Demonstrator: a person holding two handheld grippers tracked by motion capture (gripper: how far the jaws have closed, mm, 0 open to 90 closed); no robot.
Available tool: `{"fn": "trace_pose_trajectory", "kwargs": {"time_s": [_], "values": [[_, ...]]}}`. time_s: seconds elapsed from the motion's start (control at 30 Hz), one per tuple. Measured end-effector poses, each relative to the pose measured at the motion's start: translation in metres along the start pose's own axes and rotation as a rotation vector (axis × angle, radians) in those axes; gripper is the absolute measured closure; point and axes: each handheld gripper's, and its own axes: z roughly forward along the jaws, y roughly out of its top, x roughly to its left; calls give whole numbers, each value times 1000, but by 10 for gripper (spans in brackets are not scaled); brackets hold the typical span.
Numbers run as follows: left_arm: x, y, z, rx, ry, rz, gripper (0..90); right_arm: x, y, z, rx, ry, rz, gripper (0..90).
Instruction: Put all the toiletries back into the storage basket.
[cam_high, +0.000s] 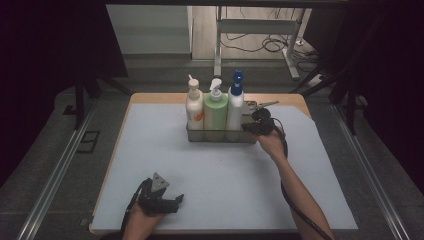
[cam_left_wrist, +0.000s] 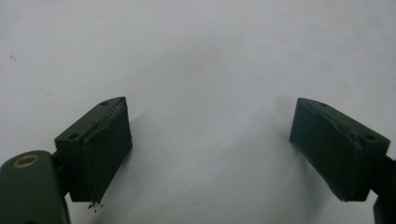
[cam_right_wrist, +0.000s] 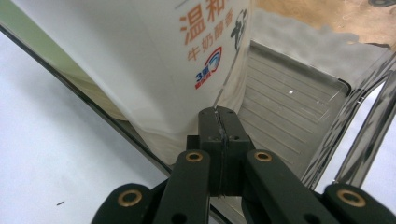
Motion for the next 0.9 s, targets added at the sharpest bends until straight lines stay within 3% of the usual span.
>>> {"fn": "trace_pose_trajectory", "kwargs": {"time_s": [0.53, 0.9], "values": [[0, 0, 0, -1, 0, -1, 123, 3, 0, -1, 1, -5, -10, 894], [0, 0, 0, -1, 1, -1, 123, 1, 1, -8, -12, -8, -8, 811]]}}
